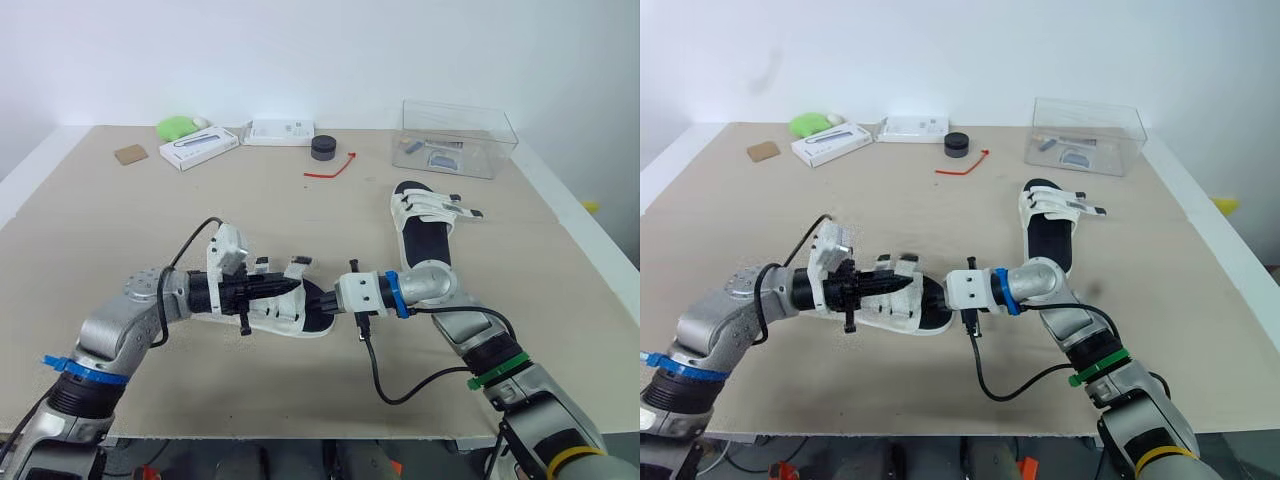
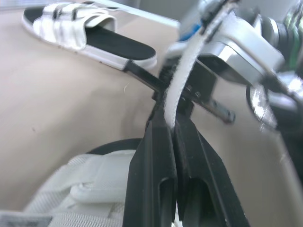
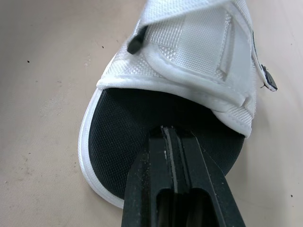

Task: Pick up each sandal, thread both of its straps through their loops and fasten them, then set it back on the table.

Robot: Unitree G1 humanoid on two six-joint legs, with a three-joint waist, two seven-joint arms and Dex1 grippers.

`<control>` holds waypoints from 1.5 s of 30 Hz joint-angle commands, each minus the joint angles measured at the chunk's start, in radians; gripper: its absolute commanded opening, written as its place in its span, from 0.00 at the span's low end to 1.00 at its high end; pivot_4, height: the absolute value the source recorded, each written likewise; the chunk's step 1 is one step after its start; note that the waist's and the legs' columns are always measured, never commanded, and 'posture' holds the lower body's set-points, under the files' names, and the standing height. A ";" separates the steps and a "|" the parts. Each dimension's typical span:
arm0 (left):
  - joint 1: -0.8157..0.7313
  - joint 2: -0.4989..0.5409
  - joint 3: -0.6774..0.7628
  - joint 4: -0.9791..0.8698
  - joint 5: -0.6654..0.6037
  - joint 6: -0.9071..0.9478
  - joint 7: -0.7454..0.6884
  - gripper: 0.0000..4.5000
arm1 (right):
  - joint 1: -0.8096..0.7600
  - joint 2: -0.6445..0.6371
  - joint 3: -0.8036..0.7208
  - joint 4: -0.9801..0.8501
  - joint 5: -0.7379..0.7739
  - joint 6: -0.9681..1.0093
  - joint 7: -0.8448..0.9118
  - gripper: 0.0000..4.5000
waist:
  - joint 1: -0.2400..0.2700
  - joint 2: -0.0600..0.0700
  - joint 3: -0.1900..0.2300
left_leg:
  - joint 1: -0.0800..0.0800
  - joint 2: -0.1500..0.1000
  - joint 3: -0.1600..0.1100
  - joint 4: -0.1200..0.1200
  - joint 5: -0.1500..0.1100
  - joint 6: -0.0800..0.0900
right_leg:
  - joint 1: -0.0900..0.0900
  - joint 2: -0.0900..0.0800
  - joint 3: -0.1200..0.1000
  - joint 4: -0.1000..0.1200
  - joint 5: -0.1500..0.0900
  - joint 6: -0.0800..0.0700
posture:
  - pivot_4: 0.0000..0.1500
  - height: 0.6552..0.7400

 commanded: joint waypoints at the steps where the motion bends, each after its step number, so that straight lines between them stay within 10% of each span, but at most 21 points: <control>1: -0.080 -0.024 0.084 0.033 -0.076 0.070 0.018 0.01 | 0.030 -0.040 0.025 0.052 -0.073 0.035 0.006 0.00 | 0.000 0.000 0.000 | 0.000 0.000 0.000 0.000 0.000 0.000 | 0.000 0.000 0.000 0.000 0.000 0.000 | 1.00 1.00; 23: -0.239 -0.076 -0.034 0.377 0.218 -0.057 -0.114 0.01 | 0.058 -0.055 0.013 -0.002 -0.070 0.078 -0.015 0.00 | 0.003 0.000 0.001 | -0.005 -0.004 -0.008 0.002 0.002 -0.004 | 0.001 -0.005 -0.005 -0.001 -0.001 0.000 | 1.00 1.00; 33: -0.273 -0.096 -0.011 0.466 0.317 -0.178 -0.101 0.89 | 0.062 -0.056 0.009 -0.010 -0.070 0.086 -0.016 0.00 | 0.001 -0.001 0.001 | -0.007 -0.005 -0.009 0.004 0.001 -0.004 | 0.001 -0.006 -0.005 -0.001 0.000 0.004 | 1.00 1.00; 45: -0.365 -0.115 0.044 0.384 0.238 -0.113 -0.187 0.89 | 0.051 -0.051 0.011 0.005 -0.072 0.081 -0.017 0.00 | 0.001 -0.004 0.003 | -0.008 -0.006 -0.009 0.004 0.001 -0.005 | 0.000 -0.006 -0.005 -0.002 0.000 0.004 | 1.00 1.00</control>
